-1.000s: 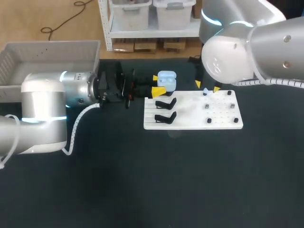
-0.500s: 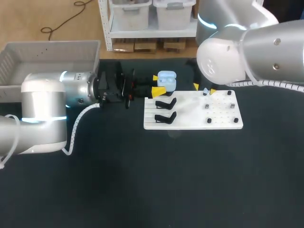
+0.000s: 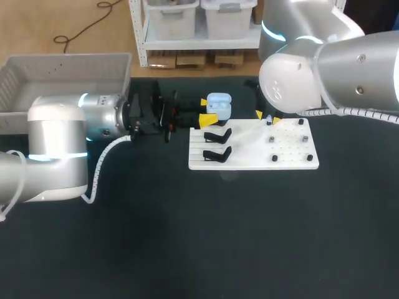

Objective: Pick up each earbud case from the left stands, insert the matching earbuds, close the lid, and place the case in the box.

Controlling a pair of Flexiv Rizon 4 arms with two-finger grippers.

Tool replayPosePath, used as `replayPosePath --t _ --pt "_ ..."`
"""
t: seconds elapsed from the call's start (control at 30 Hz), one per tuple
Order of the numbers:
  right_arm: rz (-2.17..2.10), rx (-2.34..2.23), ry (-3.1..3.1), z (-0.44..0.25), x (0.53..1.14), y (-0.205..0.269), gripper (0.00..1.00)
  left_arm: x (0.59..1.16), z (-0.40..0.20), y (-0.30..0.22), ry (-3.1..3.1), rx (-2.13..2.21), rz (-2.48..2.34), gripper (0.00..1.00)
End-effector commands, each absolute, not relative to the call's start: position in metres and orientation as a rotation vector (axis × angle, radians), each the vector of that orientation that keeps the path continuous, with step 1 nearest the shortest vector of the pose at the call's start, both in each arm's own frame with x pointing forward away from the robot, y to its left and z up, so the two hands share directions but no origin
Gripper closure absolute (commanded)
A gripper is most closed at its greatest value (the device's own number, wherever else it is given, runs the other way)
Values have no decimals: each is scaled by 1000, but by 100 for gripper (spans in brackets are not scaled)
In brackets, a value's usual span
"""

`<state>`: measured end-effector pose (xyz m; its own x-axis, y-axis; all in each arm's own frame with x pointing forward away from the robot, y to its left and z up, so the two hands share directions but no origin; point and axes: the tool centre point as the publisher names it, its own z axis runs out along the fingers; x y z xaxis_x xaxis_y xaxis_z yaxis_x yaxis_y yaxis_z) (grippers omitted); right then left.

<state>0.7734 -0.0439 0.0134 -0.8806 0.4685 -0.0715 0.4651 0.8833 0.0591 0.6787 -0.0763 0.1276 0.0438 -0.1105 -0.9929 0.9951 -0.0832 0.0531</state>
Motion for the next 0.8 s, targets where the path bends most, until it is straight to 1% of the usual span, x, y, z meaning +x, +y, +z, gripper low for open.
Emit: replayPosePath --t 0.03,0.23,0.57,0.8 --pt "71 737 2953 14 767 -47 69 680 127 -77 1050 1214 -1286 100" --pt "80 752 2958 12 765 -47 66 680 127 -77 1050 1214 -1286 100" --pt "90 746 2942 13 761 -49 69 680 127 -77 1050 1214 -1286 100" --pt "102 731 2926 13 761 -49 67 680 127 -77 1050 1214 -1286 100"
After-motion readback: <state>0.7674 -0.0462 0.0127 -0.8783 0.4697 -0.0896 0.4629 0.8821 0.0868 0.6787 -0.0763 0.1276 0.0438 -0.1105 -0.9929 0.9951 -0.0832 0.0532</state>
